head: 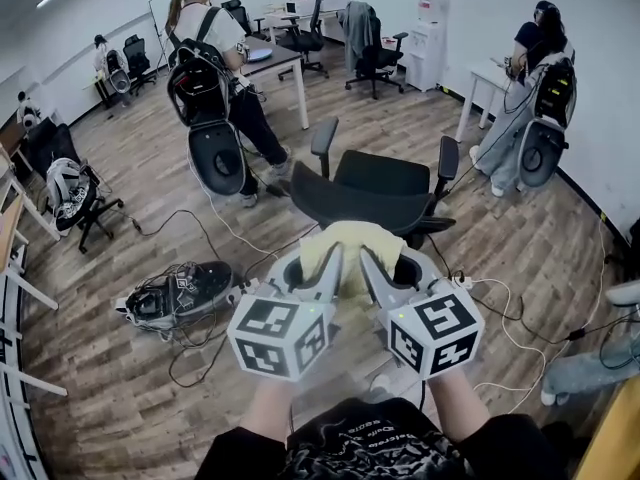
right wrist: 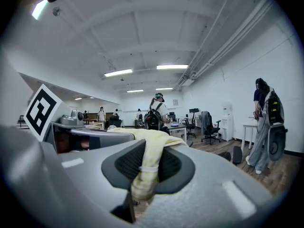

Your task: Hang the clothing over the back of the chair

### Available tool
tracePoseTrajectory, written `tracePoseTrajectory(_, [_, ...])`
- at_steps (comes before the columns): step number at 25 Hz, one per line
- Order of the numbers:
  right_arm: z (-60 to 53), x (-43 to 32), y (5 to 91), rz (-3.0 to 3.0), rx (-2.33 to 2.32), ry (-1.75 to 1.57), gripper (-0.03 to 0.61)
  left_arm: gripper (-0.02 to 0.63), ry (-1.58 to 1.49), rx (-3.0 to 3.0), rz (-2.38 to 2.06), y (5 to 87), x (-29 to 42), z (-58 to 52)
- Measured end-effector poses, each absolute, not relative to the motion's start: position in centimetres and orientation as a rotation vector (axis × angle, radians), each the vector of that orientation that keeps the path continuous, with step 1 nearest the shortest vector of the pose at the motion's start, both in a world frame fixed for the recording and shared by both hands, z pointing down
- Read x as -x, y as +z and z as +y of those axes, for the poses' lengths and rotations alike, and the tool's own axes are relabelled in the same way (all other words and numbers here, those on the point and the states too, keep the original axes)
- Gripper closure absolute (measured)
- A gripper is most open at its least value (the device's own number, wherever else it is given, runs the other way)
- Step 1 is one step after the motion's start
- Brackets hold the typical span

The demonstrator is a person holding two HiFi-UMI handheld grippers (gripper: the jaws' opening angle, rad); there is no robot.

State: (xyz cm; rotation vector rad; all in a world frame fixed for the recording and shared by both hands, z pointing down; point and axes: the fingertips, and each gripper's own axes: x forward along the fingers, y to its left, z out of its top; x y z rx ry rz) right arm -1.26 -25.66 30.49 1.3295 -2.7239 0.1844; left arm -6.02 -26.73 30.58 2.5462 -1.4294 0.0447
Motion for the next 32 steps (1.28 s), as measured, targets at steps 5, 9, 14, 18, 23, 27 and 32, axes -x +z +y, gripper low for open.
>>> tracePoseTrajectory(5, [-26.4,1.1,27.5,-2.762,-1.344,0.077,0.529,0.558,-0.007,-2.617,-1.470,27.5,5.9,-27.6])
tracePoseTrajectory(9, [-27.3,1.0,24.8,-2.796,-1.371,0.028,0.529,0.558,-0.052,-2.668,-1.499,24.9,5.8,-28.6])
tracePoseTrajectory(14, [-28.5,0.4,21.8,-2.841,-1.366,-0.068,0.528,0.558,-0.078,-2.736,-1.521,21.6,5.1,-29.9])
tracePoseTrajectory(18, [-30.0,0.4,19.7,-2.857,-1.361,-0.113,0.528,0.558,-0.089,-2.778,-1.529,19.5,5.1,-31.3])
tracePoseTrajectory(23, [-32.2,0.0,17.5,-2.900,-1.342,-0.093,0.526,0.558,-0.159,-2.799,-1.482,17.1,4.9,-33.5])
tracePoseTrajectory(27, [-33.5,-0.9,16.4,-2.903,-1.365,-0.102,0.526,0.558,-0.184,-2.803,-1.496,16.0,4.0,-34.9])
tracePoseTrajectory(32, [-35.0,-0.9,14.6,-2.908,-1.361,-0.140,0.526,0.558,-0.183,-2.826,-1.479,14.2,3.9,-36.4])
